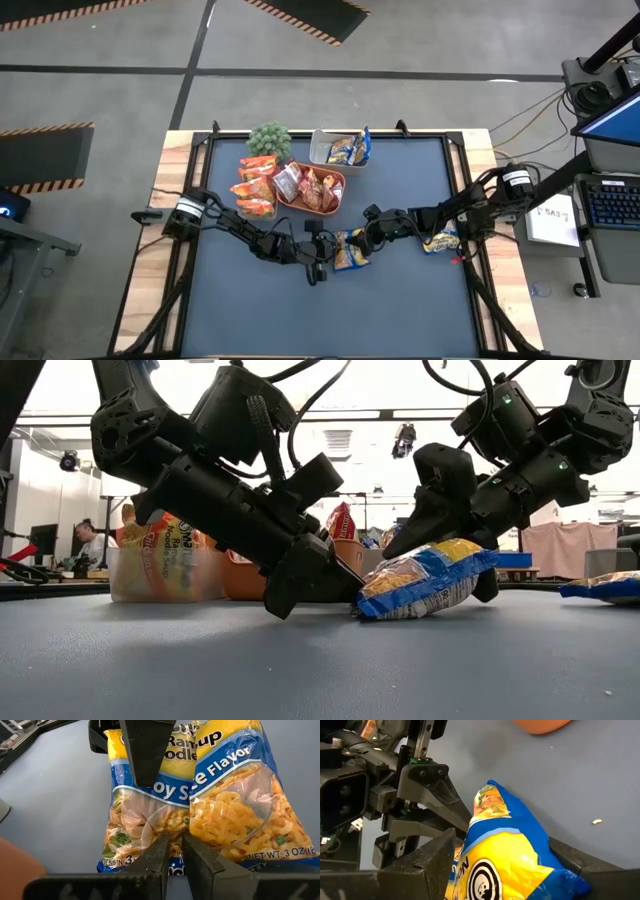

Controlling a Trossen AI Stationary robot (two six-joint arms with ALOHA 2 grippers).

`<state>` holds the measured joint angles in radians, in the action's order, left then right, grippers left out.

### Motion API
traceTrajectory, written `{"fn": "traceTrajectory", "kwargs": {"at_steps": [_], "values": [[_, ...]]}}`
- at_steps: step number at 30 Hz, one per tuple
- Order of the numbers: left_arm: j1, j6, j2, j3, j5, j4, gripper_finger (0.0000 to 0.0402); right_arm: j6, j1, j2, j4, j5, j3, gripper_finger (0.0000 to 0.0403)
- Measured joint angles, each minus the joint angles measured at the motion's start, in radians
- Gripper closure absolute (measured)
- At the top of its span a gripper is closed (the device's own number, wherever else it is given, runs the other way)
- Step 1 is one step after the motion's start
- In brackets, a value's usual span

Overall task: Sort Maruchan noodles
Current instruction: Put the blue noodle pack into the gray bin

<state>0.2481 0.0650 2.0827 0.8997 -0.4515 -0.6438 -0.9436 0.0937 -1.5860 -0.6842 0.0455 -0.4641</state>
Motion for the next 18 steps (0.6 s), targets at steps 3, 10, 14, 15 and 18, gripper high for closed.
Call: {"fn": "traceTrajectory", "kwargs": {"at_steps": [3, 10, 14, 15, 18], "values": [[0.0, 0.0, 0.0, 0.0, 0.0, 0.0, 0.0362, 0.001, 0.0, 0.0, 0.002, 0.0, 0.0, 0.0191], [0.0, 0.0, 0.0, 0.0, -0.001, 0.0, 0.0362, 0.02, 0.0, 0.0, 0.002, -0.001, 0.0, 0.0272], [0.0, 0.0, 0.0, 0.0, -0.001, 0.0, 0.0362, 0.024, 0.0, 0.0, 0.0, -0.002, 0.0, 0.0292], [0.0, 0.0, 0.0, 0.0, -0.001, 0.0, 0.0362, 0.024, 0.0, 0.0, 0.0, -0.003, 0.0, 0.0292], [0.001, 0.007, -0.009, 0.0, 0.0, 0.008, 0.0362, 0.026, -0.001, 0.004, 0.002, -0.019, 0.0, 0.029]]}}
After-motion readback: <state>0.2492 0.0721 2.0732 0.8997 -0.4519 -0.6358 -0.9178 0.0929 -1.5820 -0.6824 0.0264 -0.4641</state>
